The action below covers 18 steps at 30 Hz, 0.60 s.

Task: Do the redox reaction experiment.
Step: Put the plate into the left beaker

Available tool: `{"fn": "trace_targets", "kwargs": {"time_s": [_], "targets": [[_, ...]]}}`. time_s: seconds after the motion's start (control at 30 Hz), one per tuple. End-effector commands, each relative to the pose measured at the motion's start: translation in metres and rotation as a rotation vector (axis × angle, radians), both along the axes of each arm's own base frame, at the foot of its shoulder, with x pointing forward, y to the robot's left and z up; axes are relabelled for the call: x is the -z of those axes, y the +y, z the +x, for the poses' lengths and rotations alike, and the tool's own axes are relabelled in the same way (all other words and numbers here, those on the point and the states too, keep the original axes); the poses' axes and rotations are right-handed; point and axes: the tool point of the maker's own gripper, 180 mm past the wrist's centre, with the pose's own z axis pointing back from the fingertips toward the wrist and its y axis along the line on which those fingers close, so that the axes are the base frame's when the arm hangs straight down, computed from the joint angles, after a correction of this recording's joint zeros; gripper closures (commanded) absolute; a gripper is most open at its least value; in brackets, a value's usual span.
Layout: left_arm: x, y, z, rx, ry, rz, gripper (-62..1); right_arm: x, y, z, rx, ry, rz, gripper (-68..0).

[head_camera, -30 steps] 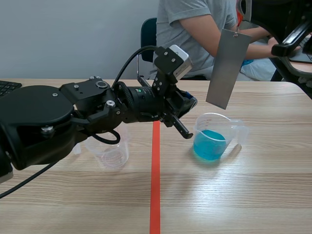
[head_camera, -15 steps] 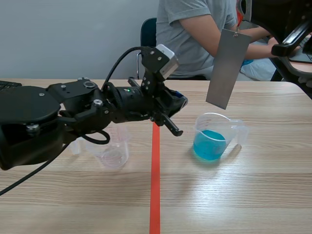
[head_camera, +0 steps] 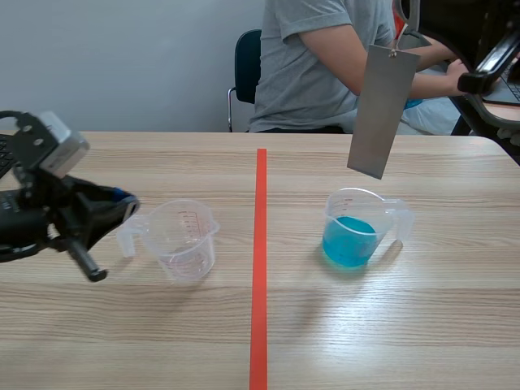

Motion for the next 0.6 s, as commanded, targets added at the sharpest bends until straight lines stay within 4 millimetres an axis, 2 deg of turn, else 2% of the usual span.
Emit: {"fn": "trace_targets", "kwargs": {"time_s": [0.0,0.17,0.27,0.47,0.57], "targets": [[0.002,0.010,-0.009,-0.032,0.012,-0.009,-3.6,-0.009,0.005,-0.002,-0.033,-0.029,-0.004,-1.7],[0.025,0.066,-0.041,-0.186,0.087,0.063,-3.6,-0.009,0.018,-0.005,-0.078,-0.032,0.003,-1.7],[0.039,0.094,-0.067,-0.262,0.142,0.104,-3.6,-0.011,0.026,-0.005,-0.098,-0.036,0.009,-1.7],[0.062,0.134,-0.124,-0.409,0.249,0.152,-3.6,-0.021,0.045,-0.002,-0.134,-0.061,0.027,-1.7],[0.072,0.147,-0.153,-0.495,0.299,0.166,-3.6,-0.027,0.058,-0.002,-0.159,-0.075,0.040,-1.7]]}}
